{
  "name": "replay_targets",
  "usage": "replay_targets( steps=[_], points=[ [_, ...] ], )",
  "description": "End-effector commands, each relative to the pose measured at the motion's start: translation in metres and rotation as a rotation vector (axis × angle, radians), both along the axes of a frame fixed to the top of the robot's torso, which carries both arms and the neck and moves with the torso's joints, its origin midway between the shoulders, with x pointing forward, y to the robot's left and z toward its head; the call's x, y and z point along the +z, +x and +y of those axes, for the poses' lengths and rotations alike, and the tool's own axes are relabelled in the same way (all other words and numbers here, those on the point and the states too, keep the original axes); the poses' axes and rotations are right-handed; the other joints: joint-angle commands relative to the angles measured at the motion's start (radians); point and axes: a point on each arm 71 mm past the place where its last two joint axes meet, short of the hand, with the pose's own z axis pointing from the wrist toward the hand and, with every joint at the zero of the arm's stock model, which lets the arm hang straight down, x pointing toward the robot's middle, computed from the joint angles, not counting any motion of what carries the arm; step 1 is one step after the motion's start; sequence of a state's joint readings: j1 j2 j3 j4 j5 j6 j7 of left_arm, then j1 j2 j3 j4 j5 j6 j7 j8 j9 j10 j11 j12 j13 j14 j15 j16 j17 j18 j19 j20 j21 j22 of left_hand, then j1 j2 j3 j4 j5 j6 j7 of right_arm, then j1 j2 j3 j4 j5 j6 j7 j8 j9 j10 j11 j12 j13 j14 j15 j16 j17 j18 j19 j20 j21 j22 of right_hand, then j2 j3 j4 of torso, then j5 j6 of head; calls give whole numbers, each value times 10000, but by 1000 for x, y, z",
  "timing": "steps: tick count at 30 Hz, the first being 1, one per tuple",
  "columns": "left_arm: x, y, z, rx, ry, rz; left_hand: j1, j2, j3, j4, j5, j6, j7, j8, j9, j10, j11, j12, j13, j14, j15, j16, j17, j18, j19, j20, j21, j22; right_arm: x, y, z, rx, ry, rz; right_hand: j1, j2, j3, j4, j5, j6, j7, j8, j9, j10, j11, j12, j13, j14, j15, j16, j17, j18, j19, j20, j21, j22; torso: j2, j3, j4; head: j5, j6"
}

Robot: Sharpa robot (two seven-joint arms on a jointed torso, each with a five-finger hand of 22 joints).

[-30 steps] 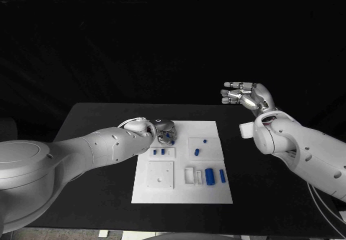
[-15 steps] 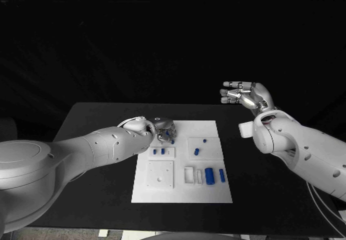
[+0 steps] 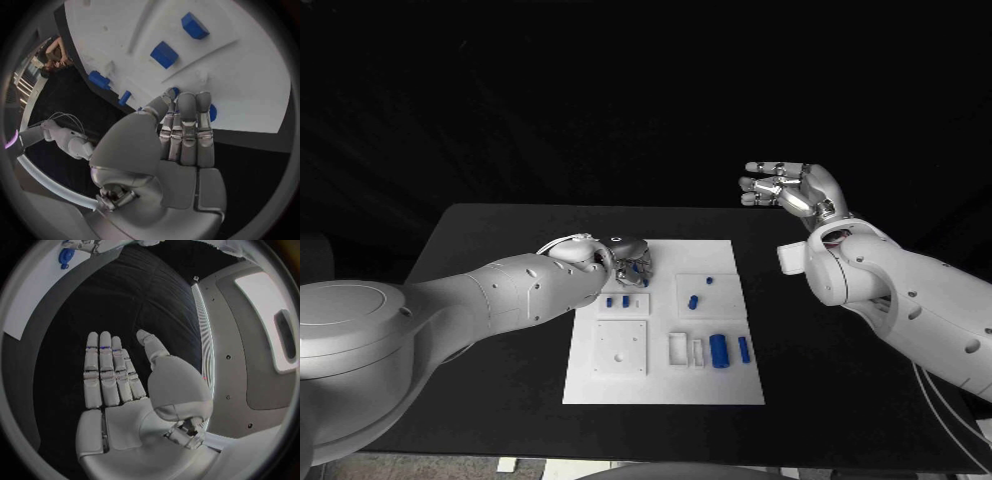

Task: Assemble the parts on the task board

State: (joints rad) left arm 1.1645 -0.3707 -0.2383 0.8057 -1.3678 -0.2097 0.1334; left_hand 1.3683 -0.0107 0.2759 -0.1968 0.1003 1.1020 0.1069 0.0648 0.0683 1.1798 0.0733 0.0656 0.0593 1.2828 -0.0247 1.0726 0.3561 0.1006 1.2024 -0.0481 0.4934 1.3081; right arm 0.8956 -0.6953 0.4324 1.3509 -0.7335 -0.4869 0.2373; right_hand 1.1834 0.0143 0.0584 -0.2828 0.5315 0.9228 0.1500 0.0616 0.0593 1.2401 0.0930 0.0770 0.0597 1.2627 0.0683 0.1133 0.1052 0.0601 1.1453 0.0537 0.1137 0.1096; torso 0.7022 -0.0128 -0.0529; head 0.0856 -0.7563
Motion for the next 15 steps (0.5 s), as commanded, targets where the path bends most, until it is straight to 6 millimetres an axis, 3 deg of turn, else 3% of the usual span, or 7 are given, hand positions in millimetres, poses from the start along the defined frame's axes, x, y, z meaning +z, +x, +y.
replay_targets(
  steps=[1, 15],
  points=[
    [-3, -2, -3, -67, 102, 357, -5, -107, 24, -66, 45, 87, -2, -18, -4, -51, 28, -65, -14, 58, 28, 40, 8, 148, 28, 68, 65, 196, 1, -1, 2, 224, -49, -59, -65, -1, 21, -2, -5, -15, 50, -22, 4, 57, -30, -17, 8, -14, 14, 42, 8, 44, 67, 5, -29, -8, 0, 3, 5, -8, -9],
    [-9, -3, -4, 46, 299, 443, -111, -72, 8, -28, 33, 128, 11, -16, -7, -33, 25, -62, -13, 99, 38, 80, 12, 187, 31, 96, 129, 179, 1, -1, 3, 252, -44, -58, -65, -1, 21, -2, -5, -15, 50, -22, 4, 57, -30, -17, 8, -14, 14, 42, 8, 44, 67, 5, -29, -8, 8, -1, -11, -65, -44]
  ],
)
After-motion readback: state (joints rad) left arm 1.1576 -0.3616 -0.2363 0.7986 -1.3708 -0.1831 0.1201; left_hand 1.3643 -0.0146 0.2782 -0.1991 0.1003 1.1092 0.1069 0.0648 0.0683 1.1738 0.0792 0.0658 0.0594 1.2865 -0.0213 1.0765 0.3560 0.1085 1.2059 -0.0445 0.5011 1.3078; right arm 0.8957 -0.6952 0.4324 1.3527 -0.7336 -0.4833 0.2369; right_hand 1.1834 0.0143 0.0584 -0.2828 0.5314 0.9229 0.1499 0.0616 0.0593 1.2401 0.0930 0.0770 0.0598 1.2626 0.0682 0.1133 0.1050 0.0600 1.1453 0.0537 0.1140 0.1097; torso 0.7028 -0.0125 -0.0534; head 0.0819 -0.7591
